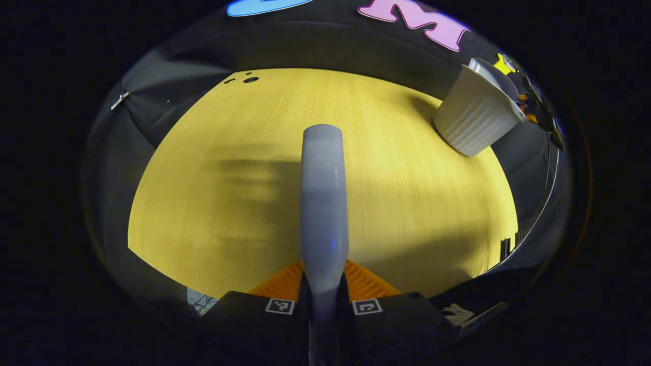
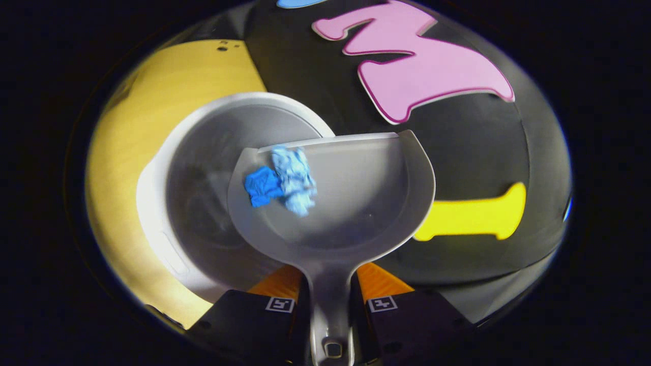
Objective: Pick up the small broom and dustpan from the desktop, sweep the trash into the dustpan with the broom, and then empty the trash into the garbage bin.
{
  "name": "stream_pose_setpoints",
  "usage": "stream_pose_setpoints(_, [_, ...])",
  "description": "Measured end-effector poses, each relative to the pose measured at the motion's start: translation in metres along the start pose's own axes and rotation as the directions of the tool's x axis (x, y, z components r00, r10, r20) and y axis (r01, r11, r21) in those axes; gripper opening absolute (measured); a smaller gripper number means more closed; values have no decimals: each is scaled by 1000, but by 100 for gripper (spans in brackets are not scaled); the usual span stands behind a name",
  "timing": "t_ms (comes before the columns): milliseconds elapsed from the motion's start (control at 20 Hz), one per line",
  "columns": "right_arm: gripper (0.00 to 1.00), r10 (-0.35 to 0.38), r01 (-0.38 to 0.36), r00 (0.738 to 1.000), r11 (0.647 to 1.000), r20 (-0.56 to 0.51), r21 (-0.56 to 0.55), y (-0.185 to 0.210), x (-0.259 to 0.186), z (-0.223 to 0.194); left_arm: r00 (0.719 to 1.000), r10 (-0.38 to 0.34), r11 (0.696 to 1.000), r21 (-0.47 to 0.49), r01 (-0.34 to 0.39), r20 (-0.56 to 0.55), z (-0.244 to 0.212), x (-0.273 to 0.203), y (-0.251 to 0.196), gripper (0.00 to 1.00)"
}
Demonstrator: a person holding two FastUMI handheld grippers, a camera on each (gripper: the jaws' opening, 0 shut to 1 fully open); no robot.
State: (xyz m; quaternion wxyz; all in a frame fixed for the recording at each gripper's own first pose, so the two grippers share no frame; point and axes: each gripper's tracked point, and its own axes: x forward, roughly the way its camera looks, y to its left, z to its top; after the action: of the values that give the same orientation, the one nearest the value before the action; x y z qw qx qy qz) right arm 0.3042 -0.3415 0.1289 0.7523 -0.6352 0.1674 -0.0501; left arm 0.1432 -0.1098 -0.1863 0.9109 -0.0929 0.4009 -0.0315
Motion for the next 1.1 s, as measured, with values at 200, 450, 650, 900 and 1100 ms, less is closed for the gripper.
stream_pose_setpoints(200, [37, -88, 90, 996, 976, 17, -198, -23, -14, -27, 1000, -15, 999, 34, 15, -6, -1, -1, 4, 27])
stream_pose_setpoints(450, [37, -77, 67, 997, 961, -26, -269, -17, -16, -24, 1000, -8, 998, 65, 8, -7, 0, -2, 13, 27])
stream_pose_setpoints(650, [37, -75, 65, 997, 951, -23, -302, -19, -17, -28, 1000, -8, 998, 56, 8, -2, 7, 1, 16, 27])
stream_pose_setpoints(900, [37, -12, 6, 999, 993, -51, -118, -18, -23, -29, 1000, 1, 998, 64, -2, 8, 5, -4, 17, 30])
stream_pose_setpoints(1100, [37, 22, -12, 998, 988, -64, 154, -32, -31, -31, 1000, 10, 998, 62, -11, 17, 7, -9, 16, 31])
